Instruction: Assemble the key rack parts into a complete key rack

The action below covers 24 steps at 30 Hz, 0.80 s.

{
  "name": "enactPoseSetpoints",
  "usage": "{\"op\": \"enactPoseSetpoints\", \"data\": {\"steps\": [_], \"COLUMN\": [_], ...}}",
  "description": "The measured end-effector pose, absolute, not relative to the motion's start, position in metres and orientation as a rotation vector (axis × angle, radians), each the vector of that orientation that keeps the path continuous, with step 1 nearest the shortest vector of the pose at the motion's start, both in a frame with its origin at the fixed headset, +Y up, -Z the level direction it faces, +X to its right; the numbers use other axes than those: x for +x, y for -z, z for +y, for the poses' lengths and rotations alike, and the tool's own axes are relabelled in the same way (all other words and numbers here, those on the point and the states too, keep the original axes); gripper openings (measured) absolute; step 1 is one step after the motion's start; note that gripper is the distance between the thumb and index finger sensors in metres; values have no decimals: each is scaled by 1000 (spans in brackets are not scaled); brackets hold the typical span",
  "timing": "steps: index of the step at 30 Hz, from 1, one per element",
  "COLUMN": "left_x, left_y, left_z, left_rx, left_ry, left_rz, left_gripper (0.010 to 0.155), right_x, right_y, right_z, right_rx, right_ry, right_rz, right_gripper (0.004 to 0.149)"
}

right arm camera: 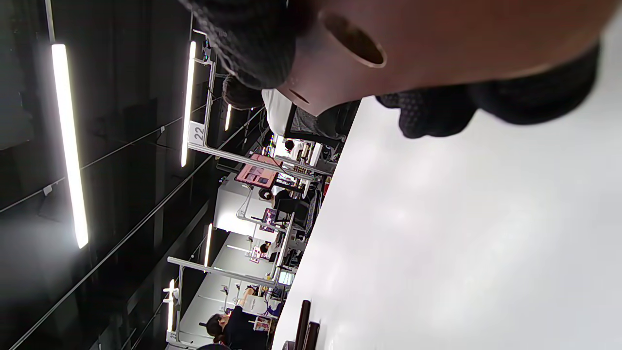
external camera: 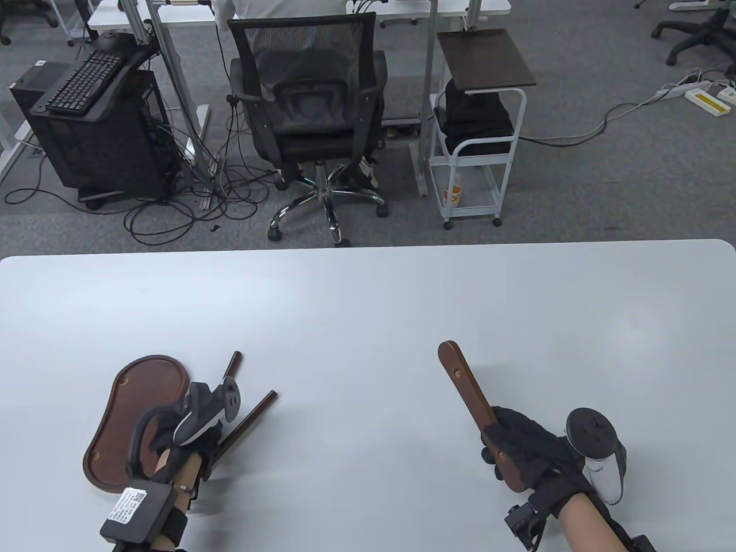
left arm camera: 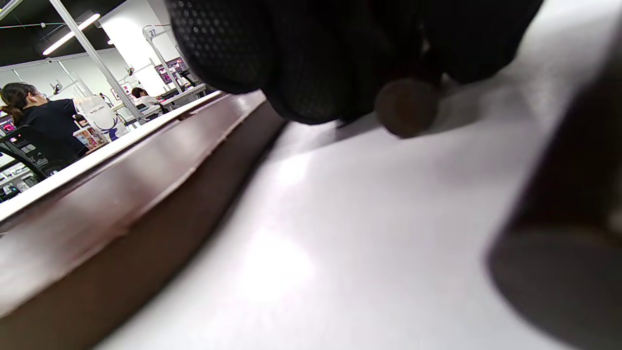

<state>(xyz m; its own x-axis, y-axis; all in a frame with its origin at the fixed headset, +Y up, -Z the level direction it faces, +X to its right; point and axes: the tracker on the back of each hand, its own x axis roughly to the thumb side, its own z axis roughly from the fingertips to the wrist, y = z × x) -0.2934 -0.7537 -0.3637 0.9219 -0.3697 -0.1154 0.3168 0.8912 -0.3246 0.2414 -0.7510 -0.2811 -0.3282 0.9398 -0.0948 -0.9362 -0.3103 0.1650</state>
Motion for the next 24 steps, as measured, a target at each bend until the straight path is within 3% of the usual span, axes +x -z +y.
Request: {"op": "enactPoseSetpoints", "data": {"steps": [7, 14, 24], "left_x": [-291, -278, -207], "left_y": [362, 355, 322], "left_z": [-751, -719, -667], "left_rx": [-292, -144, 87], "left_ry": [325, 295, 154], "left_rz": [173, 144, -95], "left_gripper": [55, 53, 52], "right_x": [240, 239, 237], "right_y": [281, 281, 280], "right_z": [-751, -751, -748], "right_rx": [33, 43, 67], "right_ry": [-1899, -1903, -1887], "right_rz": [223, 226, 203], "right_gripper": [62, 62, 61]}}
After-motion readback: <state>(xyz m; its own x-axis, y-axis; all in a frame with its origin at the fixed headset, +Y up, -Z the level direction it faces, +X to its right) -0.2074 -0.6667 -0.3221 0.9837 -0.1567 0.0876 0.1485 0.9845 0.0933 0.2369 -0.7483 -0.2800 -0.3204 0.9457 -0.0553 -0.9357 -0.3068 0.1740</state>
